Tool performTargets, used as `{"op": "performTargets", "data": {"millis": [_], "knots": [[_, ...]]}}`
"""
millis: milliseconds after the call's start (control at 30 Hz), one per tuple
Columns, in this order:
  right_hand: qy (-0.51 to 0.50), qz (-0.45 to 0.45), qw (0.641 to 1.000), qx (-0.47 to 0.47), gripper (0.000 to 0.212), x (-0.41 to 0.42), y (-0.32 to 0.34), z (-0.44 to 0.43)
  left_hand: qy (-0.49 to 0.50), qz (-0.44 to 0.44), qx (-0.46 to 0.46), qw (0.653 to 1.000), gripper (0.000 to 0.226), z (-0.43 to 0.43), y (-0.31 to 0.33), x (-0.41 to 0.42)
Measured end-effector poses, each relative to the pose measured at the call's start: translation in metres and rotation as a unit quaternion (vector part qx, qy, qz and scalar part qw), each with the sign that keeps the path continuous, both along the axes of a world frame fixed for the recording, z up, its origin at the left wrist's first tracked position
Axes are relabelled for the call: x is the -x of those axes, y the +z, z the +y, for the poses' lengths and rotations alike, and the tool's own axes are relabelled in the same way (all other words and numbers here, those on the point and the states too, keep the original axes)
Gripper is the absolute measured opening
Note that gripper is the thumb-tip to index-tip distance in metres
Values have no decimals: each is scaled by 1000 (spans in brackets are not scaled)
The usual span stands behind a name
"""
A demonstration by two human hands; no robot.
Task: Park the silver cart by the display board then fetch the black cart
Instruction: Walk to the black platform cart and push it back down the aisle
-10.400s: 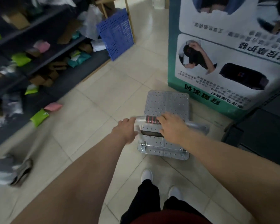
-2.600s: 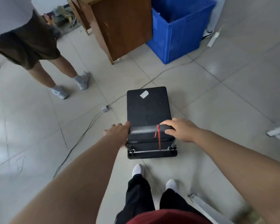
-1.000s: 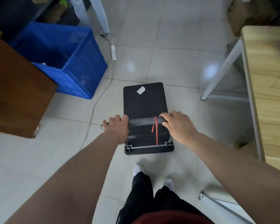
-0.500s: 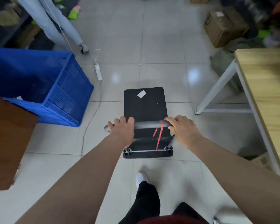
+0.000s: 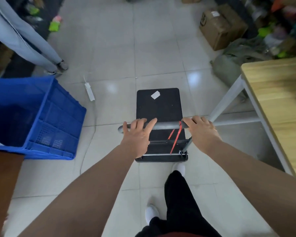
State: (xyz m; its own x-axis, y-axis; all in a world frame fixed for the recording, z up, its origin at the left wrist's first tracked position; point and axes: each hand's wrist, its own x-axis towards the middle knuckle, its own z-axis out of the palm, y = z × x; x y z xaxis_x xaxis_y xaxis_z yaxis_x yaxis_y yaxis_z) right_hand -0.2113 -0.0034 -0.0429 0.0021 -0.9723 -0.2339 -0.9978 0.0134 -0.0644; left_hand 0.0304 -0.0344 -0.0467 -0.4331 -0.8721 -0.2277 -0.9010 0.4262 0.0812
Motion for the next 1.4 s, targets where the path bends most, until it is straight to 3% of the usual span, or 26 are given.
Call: {"op": "performTargets", "data": {"millis": [167, 300, 367, 567, 800, 1100, 1400], "knots": [[38, -40, 998, -10, 52, 19, -1, -65, 69, -90, -95, 989, 85, -73, 17, 27], [63, -57, 996, -7, 49, 25, -1, -104, 99, -90, -77, 988, 48, -115, 24, 38], [66, -51, 996, -22, 49, 28, 0, -122, 108, -62, -67, 990, 42, -126, 21, 39], [60, -54, 996, -30, 47, 47, 1, -169, 147, 27, -72, 986, 39, -165, 15, 56], [39, -60, 997, -35, 39, 63, 7, -247, 135, 42, -76, 987, 37, -243, 14, 73], [4, -62, 998, -18, 38, 56, -3, -395, 110, 25, -62, 992, 37, -405, 7, 67], [-9, -28, 999, -17, 44, 56, -5, -533, 104, 17, -73, 992, 43, -549, 9, 71]]}}
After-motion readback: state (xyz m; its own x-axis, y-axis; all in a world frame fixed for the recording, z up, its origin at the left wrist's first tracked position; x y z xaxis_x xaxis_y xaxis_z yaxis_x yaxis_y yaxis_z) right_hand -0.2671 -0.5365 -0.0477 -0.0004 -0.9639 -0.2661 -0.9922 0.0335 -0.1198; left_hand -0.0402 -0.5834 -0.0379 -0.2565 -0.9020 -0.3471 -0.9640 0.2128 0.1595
